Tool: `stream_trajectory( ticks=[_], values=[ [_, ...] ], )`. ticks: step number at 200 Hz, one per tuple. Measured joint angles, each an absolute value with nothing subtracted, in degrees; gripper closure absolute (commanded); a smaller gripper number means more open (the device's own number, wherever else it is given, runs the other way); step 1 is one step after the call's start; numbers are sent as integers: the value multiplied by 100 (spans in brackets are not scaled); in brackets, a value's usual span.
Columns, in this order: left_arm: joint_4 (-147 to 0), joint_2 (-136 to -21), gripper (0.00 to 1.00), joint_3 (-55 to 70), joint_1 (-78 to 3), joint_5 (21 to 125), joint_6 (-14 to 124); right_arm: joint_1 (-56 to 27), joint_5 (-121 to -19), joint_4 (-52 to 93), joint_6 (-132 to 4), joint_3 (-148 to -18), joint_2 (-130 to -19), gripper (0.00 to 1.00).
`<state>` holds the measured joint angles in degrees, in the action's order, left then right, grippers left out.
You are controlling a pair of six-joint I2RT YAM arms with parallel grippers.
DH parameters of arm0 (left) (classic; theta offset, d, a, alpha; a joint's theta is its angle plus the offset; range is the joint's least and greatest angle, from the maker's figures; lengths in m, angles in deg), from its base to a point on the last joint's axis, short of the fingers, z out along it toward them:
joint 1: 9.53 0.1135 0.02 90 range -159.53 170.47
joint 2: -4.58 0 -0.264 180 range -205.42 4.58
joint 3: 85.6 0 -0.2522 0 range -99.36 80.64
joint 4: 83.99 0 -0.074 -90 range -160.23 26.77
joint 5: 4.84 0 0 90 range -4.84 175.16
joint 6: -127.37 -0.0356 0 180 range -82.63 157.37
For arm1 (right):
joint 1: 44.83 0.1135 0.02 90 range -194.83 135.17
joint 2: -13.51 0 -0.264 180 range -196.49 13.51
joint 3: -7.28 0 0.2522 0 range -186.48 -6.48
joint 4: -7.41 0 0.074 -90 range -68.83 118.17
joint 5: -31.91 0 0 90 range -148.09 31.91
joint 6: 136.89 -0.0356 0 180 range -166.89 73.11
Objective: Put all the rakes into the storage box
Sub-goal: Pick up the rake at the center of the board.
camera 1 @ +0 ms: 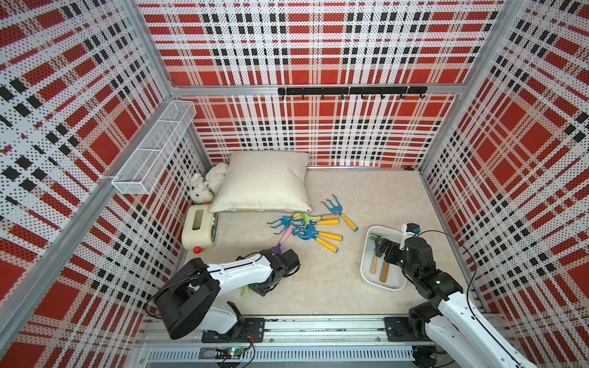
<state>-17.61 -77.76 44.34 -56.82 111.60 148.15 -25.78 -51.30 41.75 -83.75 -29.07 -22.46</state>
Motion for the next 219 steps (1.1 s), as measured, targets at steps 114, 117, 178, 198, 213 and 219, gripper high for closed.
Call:
stream_trajectory(
  ticks=[114, 117, 178, 198, 213, 219],
  values=[
    [-1564, -7254, 100, 4161, -5723, 11258, 14892, -2578, -5187, 4175, -8375, -2903, -2224, 0],
    [-1536, -7206, 100, 4141, -5723, 11273, 14900, -2578, -5185, 4175, -8375, -2903, -2224, 0],
    [-1280, -6664, 100, 2771, -6337, 12239, 14514, -2580, -4981, 4203, -8379, -2903, -2121, 0],
    [-1669, -6867, 100, 2106, -6591, 12679, 13805, -2580, -4717, 4317, -8429, -2936, -2003, 0],
    [-2364, -7042, 100, 1835, -6661, 12803, 12944, -2582, -4505, 4494, -8521, -3025, -1922, 0],
    [-2712, -7101, 100, 1787, -6683, 12806, 12566, -2582, -4404, 4564, -8558, -3073, -1883, 0]
  ],
)
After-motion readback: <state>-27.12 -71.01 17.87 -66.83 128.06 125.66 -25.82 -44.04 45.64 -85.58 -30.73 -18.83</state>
